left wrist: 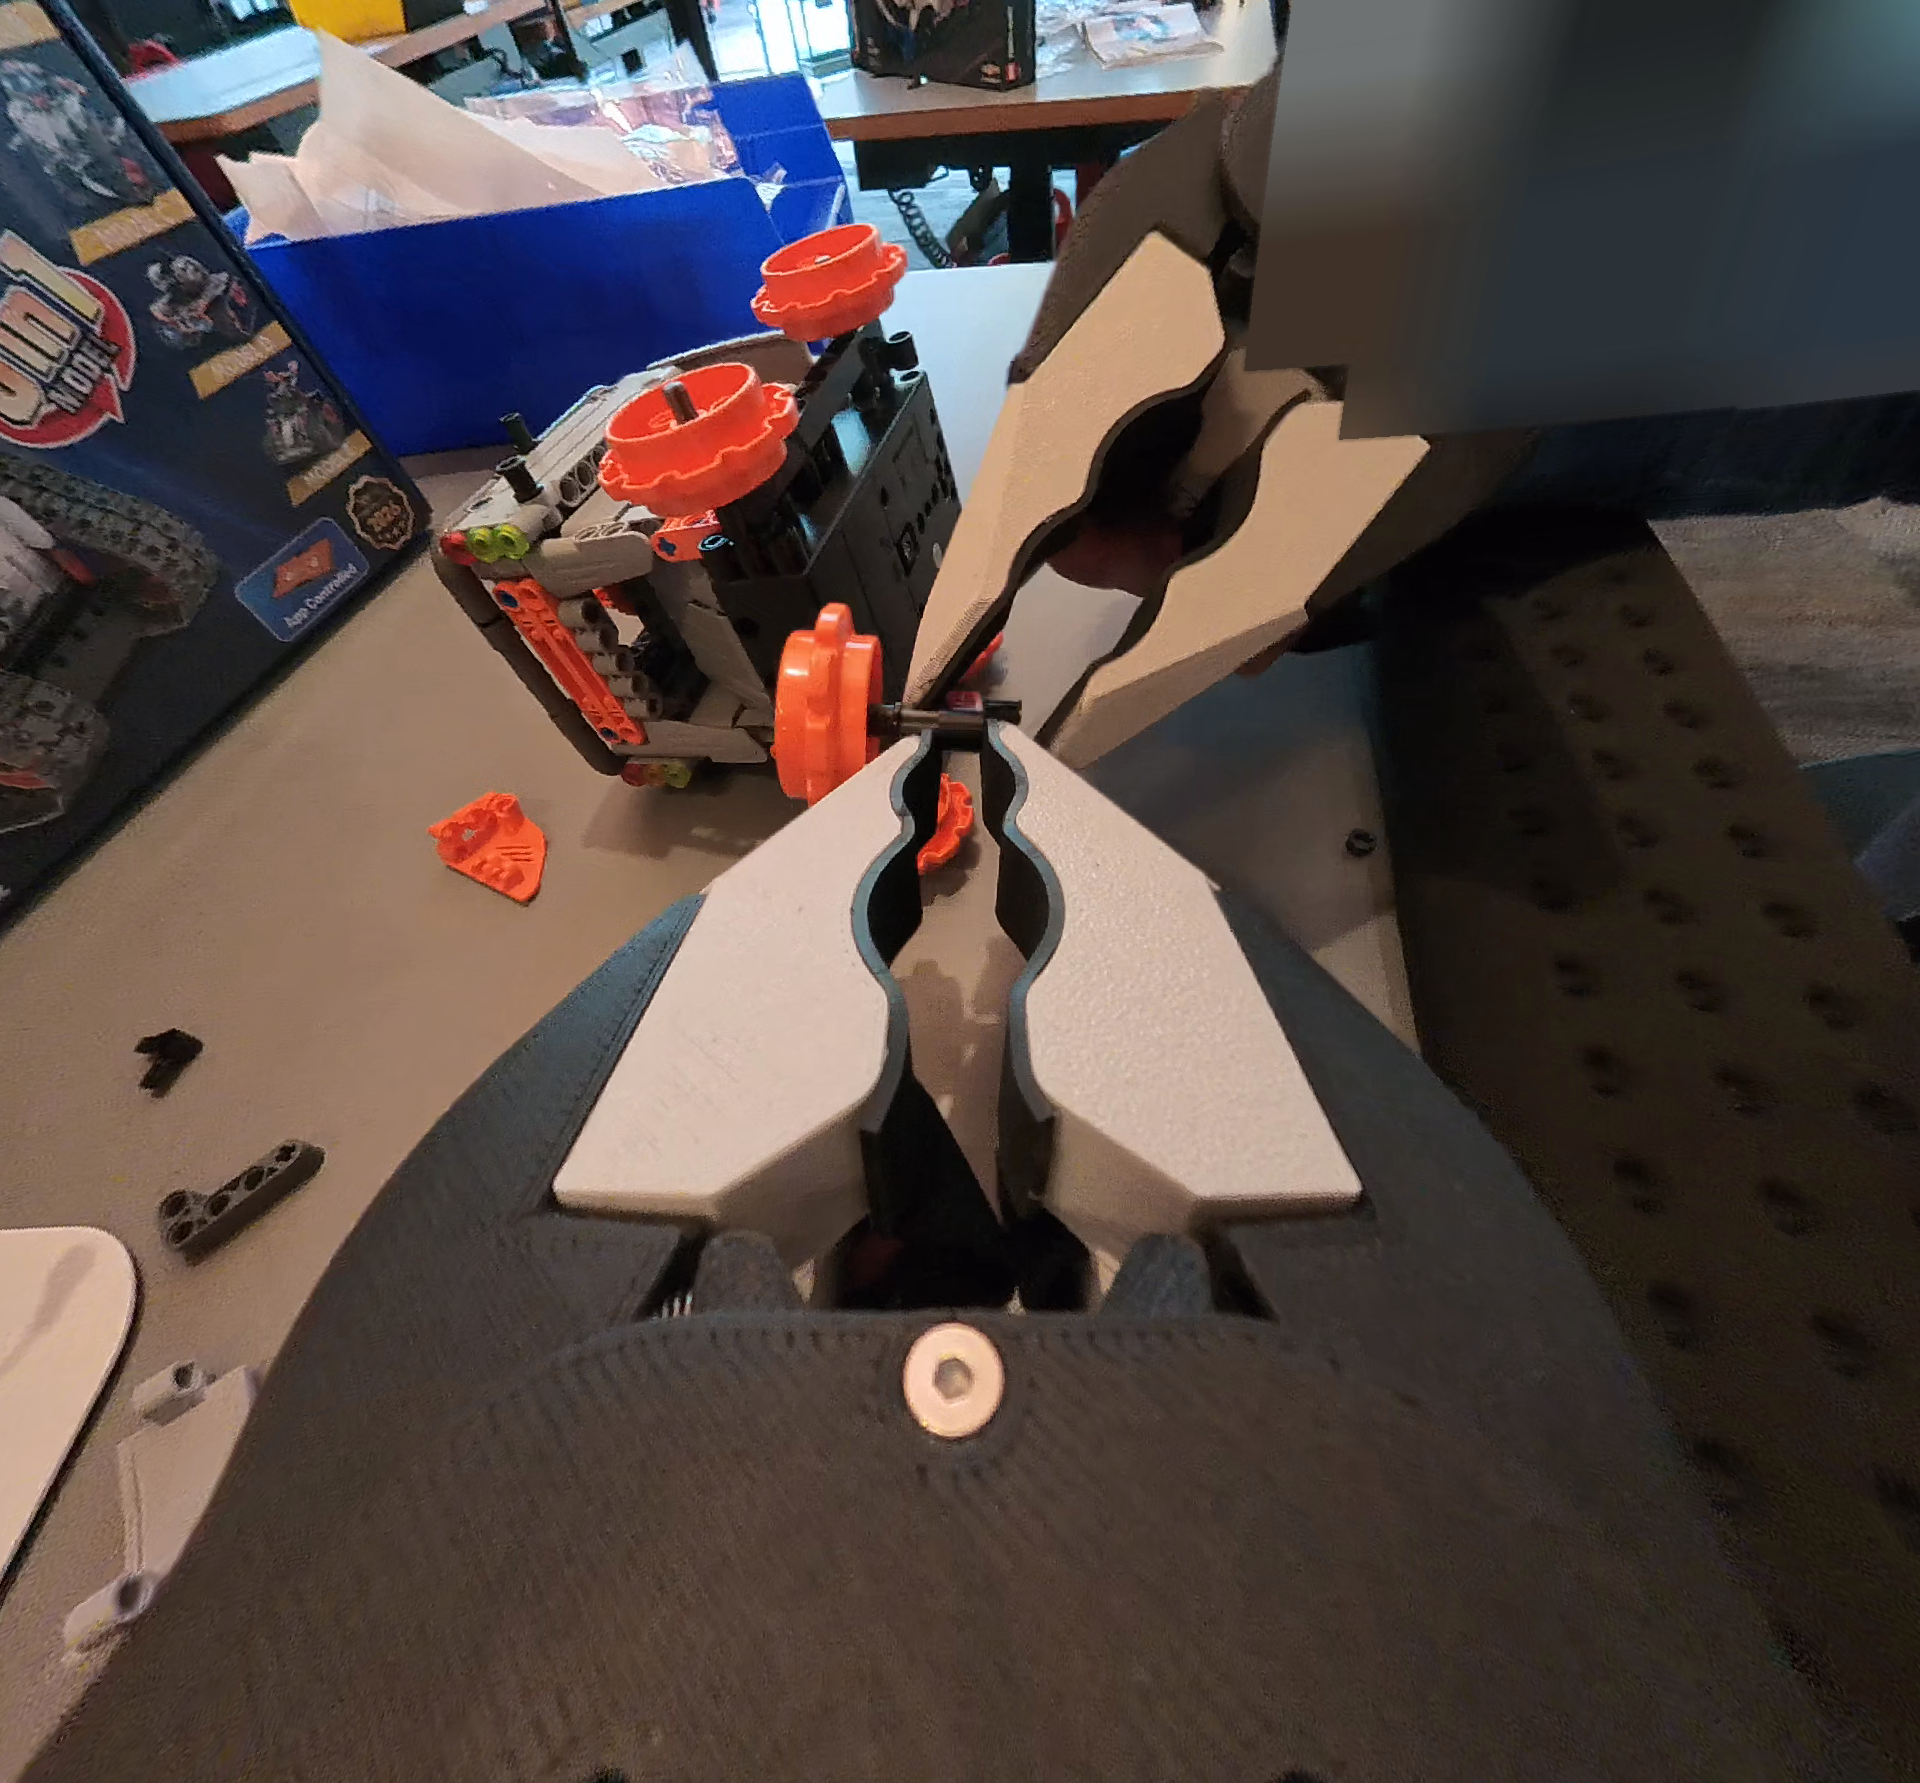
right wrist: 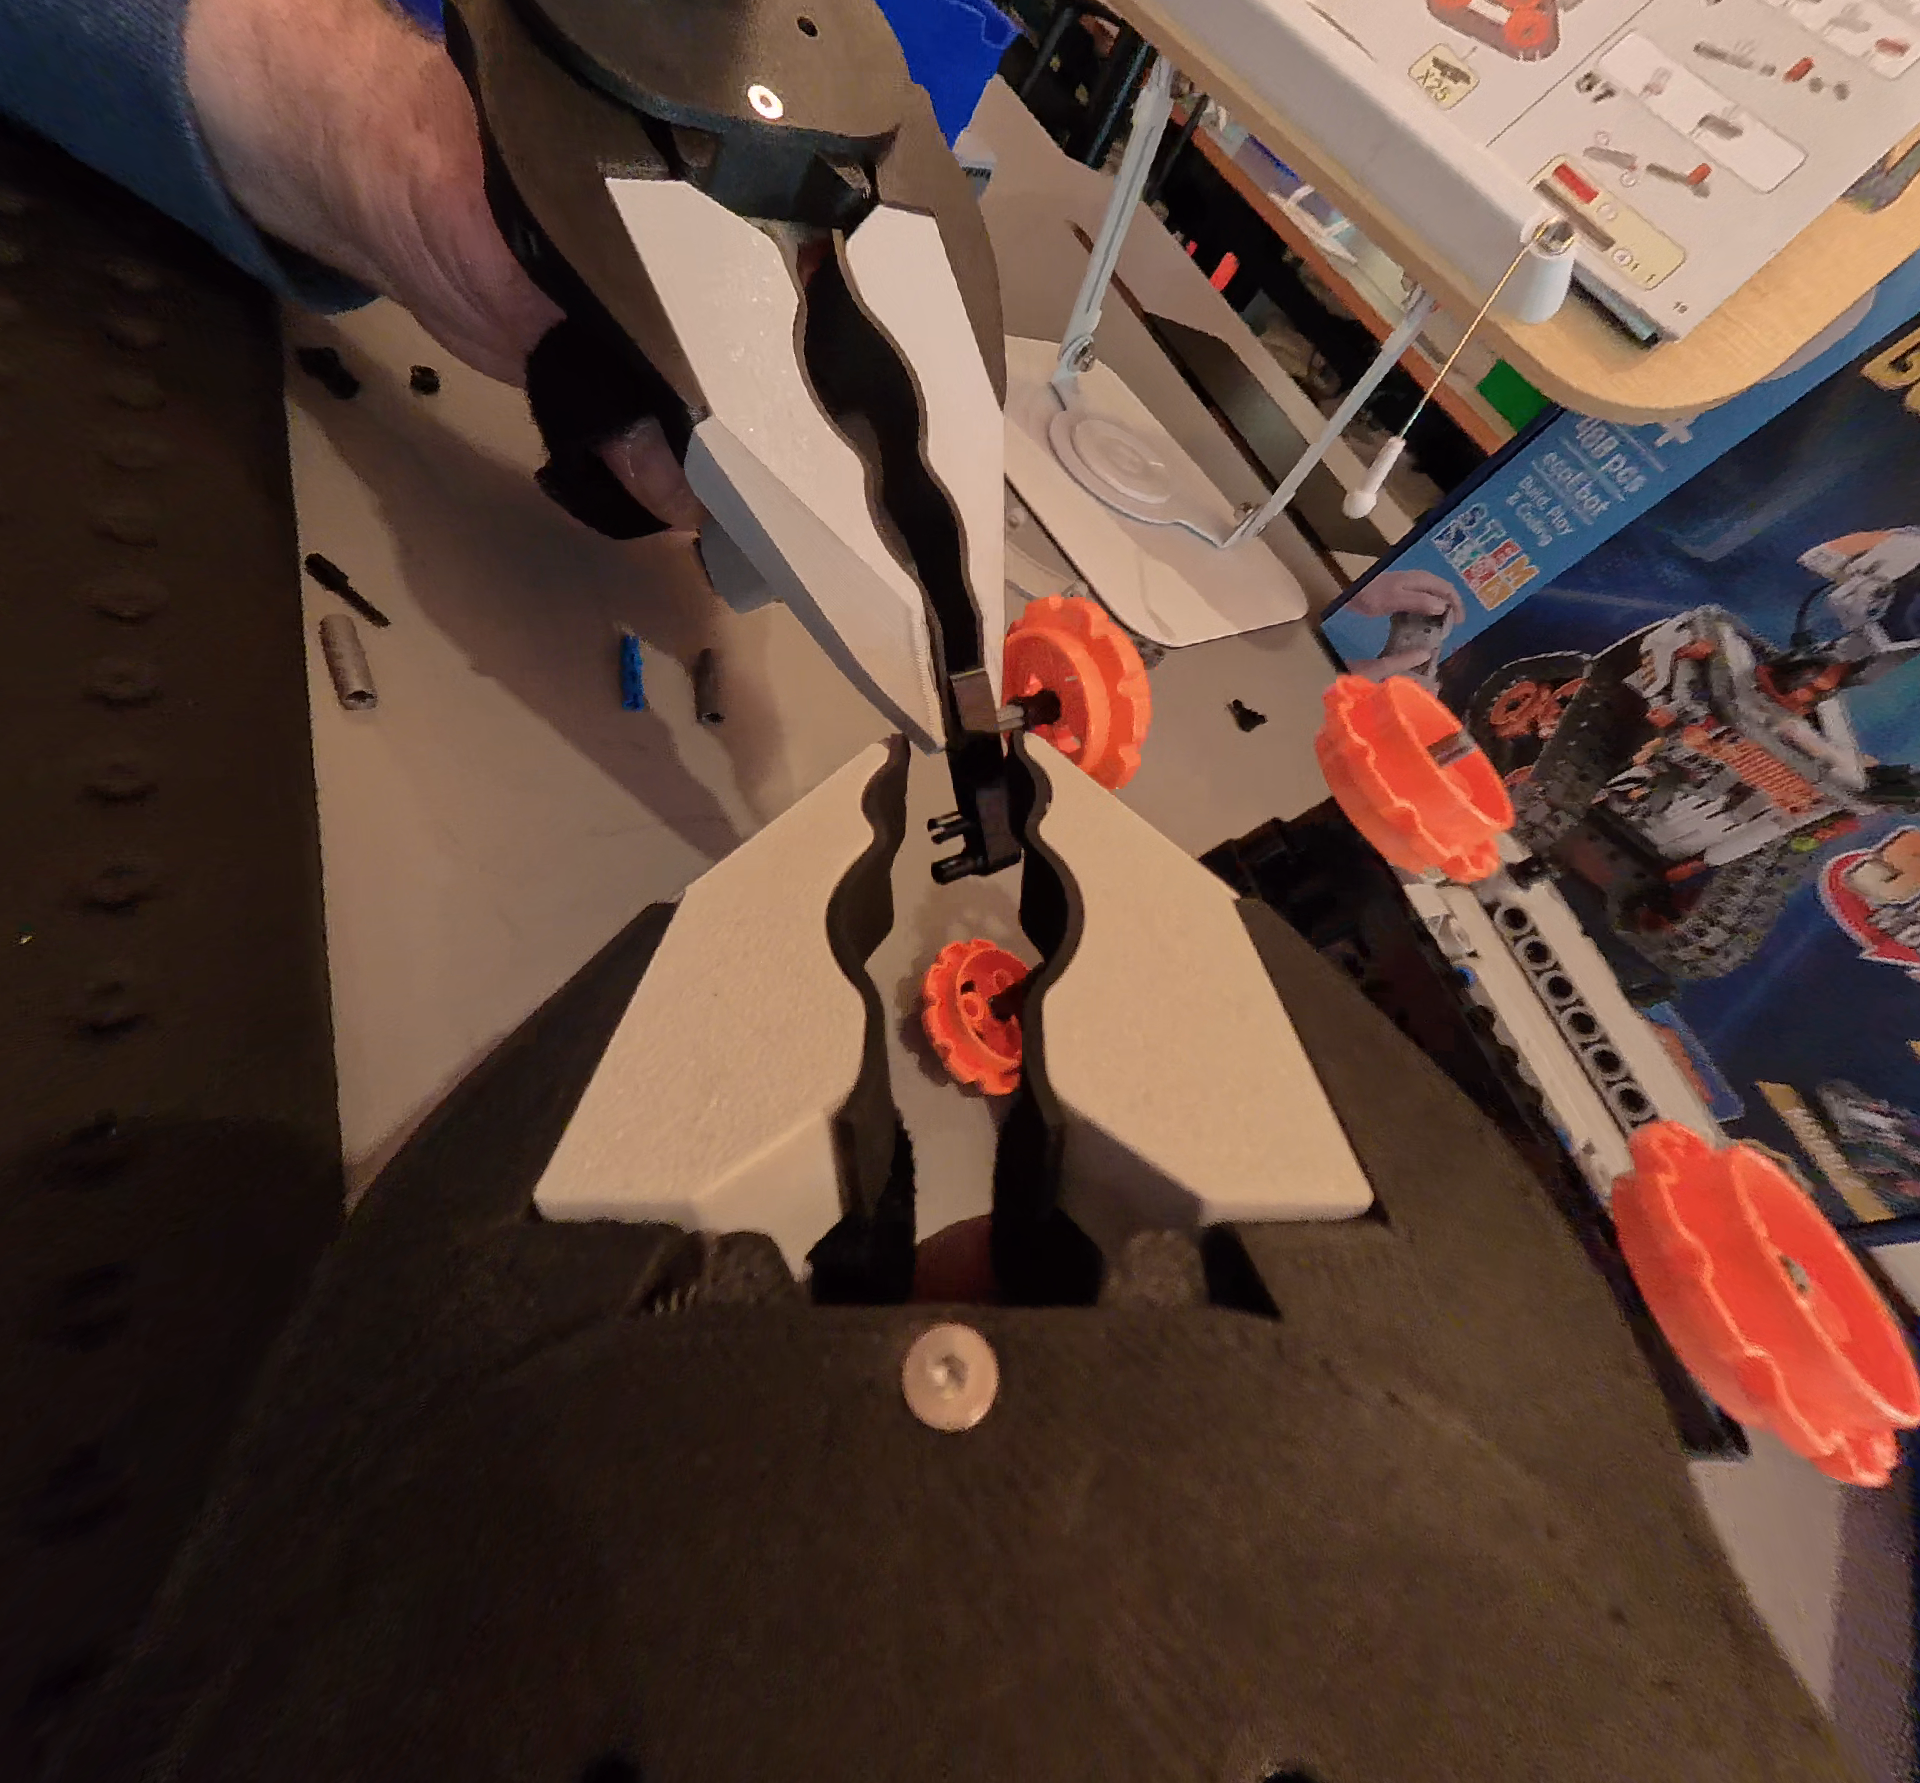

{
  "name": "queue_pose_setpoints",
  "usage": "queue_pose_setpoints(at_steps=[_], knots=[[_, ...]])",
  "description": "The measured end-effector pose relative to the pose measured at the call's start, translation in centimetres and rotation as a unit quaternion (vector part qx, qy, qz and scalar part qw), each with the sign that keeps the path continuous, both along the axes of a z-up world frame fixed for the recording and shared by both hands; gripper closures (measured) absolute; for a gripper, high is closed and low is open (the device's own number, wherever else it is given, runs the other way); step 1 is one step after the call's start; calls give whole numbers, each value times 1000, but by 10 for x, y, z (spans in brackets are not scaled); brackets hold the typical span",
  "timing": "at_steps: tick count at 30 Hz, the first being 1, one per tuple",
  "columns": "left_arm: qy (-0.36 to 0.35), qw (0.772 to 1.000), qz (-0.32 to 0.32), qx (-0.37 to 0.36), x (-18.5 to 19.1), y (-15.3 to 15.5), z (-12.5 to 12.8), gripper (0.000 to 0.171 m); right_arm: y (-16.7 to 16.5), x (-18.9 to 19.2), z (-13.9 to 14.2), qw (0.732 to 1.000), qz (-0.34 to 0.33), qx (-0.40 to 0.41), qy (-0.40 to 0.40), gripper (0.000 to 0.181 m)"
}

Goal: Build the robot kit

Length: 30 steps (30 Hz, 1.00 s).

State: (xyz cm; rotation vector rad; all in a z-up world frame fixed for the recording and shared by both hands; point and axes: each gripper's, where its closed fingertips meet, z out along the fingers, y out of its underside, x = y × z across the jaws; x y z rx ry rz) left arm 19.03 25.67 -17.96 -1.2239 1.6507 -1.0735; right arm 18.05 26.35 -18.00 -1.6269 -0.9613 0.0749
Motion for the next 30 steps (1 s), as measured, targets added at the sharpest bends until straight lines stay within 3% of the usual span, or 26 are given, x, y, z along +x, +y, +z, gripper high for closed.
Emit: queue_pose_setpoints(at_steps=[10, 18, 22, 24, 27, 30], knots=[[-23, 1000, -7, 18, 1, -3, 7, 163, -2, 5, 3, 1000, 13, -4, 13, 174], [-49, 993, 21, 105, -3, 3, 21, 153, -3, 7, 7, 1000, 17, 3, 18, 175], [-53, 989, 27, 132, -6, 6, 29, 139, -5, 5, 6, 1000, 28, 7, 9, 175], [-31, 990, 27, 137, -5, 9, 24, 122, -7, 2, 5, 999, 36, 9, 3, 175], [-3, 987, 7, 160, -1, 5, 15, 134, -7, 0, 3, 999, 39, 8, -9, 175], [-1, 986, 5, 168, 2, 3, 13, 134, -8, 1, 1, 999, 41, 6, -13, 175]])
